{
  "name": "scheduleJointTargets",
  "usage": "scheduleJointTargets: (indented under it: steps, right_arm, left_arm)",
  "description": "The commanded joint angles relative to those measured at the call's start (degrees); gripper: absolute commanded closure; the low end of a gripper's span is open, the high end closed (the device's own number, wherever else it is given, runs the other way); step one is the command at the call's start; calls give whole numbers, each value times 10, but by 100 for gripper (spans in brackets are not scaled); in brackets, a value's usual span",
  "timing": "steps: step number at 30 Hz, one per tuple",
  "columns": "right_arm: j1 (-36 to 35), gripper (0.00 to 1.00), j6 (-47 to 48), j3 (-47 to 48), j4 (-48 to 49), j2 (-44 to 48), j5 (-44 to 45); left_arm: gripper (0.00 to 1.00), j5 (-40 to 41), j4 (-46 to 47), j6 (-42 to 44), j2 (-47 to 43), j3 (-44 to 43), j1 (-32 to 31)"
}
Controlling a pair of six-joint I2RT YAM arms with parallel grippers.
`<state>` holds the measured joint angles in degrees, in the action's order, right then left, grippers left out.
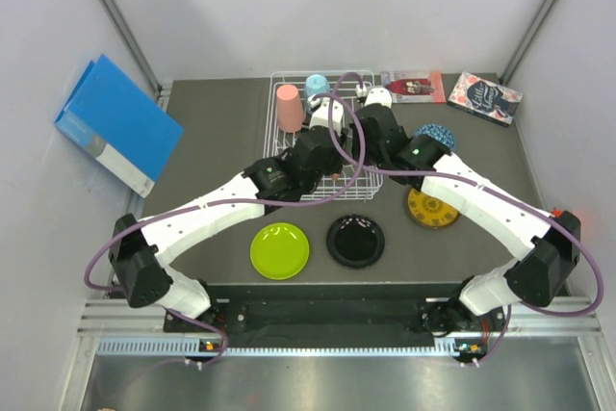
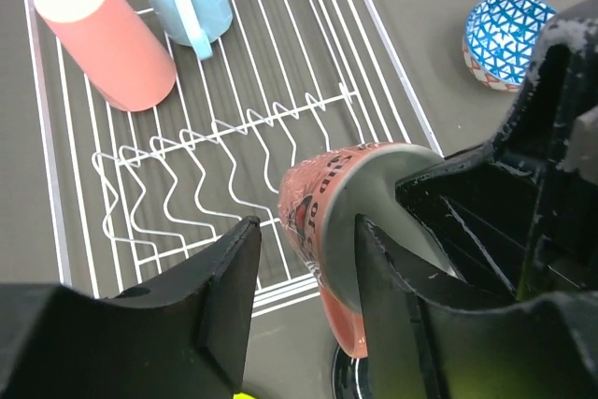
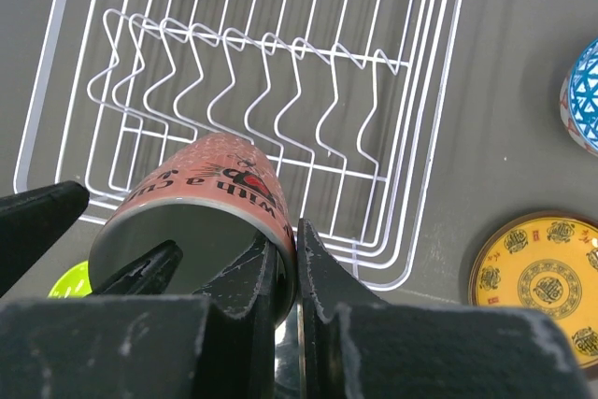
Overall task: Unload the mixed dishes from the dish rack
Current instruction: Pick up the cup from the dish rack.
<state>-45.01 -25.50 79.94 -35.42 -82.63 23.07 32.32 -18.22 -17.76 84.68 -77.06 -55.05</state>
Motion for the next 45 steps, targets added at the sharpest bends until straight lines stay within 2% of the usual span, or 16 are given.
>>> scheduleJointTargets:
  steps: [1,4,7,8,9,10,11,20,23,24,25,28,36,38,45]
  right_arm:
    - [-14,100,3,39,45,22,10]
    - [-17,100,3,34,52,26,6]
    - [-18,100,3,29,57,31,2]
    - [-18,100,3,28,57,33,2]
    - [-18,100,2,28,58,33,1]
    - [-19,100,2,27,59,35,1]
    - [-19,100,2,25,59,36,0]
    - [-19,99,4,7,75,54,-1]
    - [-19,87,7,0,85,63,-6]
    - [-19,80,8,-1,87,66,-7]
    - [-19,67,10,-1,88,68,-10]
    - [-19,54,12,-4,90,70,-14]
    - [-19,47,11,-11,98,78,-13]
    - [-19,40,-3,-23,110,91,10]
    - [-18,27,-34,-120,213,249,116]
  left_arm:
    - [49,18,1,3,7,-10,-2]
    - [53,14,3,4,12,-11,-2]
    - [68,12,4,4,15,-10,-2]
    - [83,12,4,4,15,-10,-2]
    - [91,8,5,4,17,-9,-2]
    - [99,7,2,4,18,-9,-2]
    - [100,8,1,4,18,-10,-2]
    - [100,-1,5,2,14,-2,-2]
    - [100,-11,7,4,12,-3,-2]
    - [100,-14,9,4,10,-3,-2]
    - [100,-16,10,4,9,-2,-2]
    - [100,-23,13,4,9,-5,-2]
    - [100,-8,26,4,5,0,-1]
    - [100,14,31,5,0,2,1]
    - [100,23,0,-16,-7,-30,62]
